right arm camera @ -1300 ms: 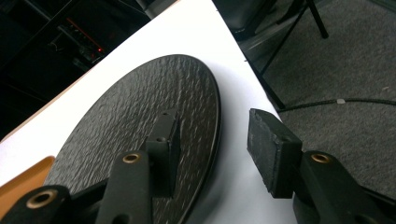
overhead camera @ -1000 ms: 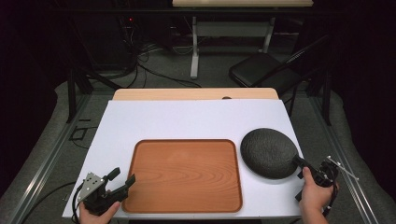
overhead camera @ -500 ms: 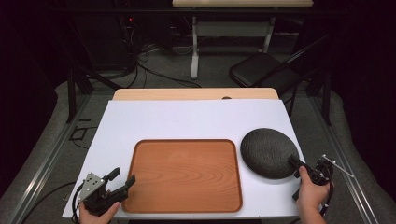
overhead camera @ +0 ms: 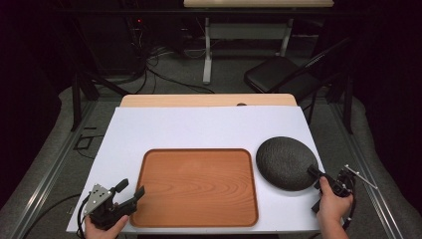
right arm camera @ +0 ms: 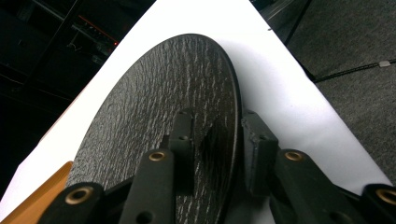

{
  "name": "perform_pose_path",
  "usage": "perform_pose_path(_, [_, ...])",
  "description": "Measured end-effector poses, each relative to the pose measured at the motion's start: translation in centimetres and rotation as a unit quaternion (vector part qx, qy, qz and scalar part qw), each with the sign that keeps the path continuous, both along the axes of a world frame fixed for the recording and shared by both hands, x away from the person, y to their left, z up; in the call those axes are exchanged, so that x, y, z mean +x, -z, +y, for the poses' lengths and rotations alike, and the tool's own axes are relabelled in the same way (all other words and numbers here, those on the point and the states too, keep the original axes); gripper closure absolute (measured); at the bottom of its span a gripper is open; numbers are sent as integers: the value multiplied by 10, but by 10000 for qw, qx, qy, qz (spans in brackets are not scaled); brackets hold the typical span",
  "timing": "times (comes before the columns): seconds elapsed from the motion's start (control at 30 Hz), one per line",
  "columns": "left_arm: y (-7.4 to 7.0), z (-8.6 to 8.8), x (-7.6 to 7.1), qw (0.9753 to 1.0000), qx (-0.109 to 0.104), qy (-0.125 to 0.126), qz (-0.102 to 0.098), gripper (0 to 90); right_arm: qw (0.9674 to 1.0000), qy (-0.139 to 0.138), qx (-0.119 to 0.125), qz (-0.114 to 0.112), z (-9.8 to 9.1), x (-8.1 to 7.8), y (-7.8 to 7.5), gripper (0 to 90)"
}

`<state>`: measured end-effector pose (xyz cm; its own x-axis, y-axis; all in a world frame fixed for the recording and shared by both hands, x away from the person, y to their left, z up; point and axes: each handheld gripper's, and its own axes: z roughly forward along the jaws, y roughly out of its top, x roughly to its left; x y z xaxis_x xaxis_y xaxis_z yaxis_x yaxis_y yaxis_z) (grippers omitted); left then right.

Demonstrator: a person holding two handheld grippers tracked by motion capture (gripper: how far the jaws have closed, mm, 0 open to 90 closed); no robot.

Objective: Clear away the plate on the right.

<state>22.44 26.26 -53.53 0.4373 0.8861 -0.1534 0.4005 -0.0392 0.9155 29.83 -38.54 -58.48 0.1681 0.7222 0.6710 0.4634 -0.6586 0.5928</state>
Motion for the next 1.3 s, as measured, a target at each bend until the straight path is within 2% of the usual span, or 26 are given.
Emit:
perform_pose_path(0.2, [0,0,0,10000,-10,-11,-2,330,10000,11,10,26,0,0,0,732])
perform_pose_path(0.27, [0,0,0,10000,-8,-10,-4,330,10000,38,43,13,-1,0,0,737])
perform_pose_path(0.3, [0,0,0,10000,1,-7,-6,330,9999,15,139,23,-2,-1,0,744])
perform_pose_path(0.4, [0,0,0,10000,3,-4,-5,330,9999,37,145,11,-2,-1,0,748])
perform_pose_path(0.6, [0,1,0,10000,2,-11,-8,330,9997,27,236,-95,-3,-3,-4,773])
perform_pose_path(0.67, [0,0,0,10000,-8,-3,-7,330,9997,2,196,-155,-3,-3,-5,782])
perform_pose_path(0.83, [0,0,0,10000,1,-8,-3,331,9995,-88,183,-234,-1,-5,-16,807])
perform_pose_path(0.87, [0,0,0,10000,1,-7,-3,332,9991,-145,250,-310,-2,-5,-21,825])
perform_pose_path(0.93, [0,0,0,10000,4,-6,-7,332,9991,-146,254,-301,-1,-5,-23,830])
perform_pose_path(1.0, [0,0,0,10000,1,-4,-6,333,9992,-190,83,-338,1,-4,-28,832])
perform_pose_path(1.07, [0,0,-1,10000,-1,-5,-5,334,9993,-211,30,-317,3,-3,-32,836])
perform_pose_path(1.17, [0,1,-1,10000,-5,-12,-8,335,9988,-216,216,-372,3,1,-37,864])
perform_pose_path(1.23, [0,1,-1,10000,-8,-12,-11,335,9987,-227,261,-377,4,3,-40,869])
perform_pose_path(1.3, [0,2,-1,10000,-15,-20,-8,336,9986,-257,206,-418,6,6,-45,874])
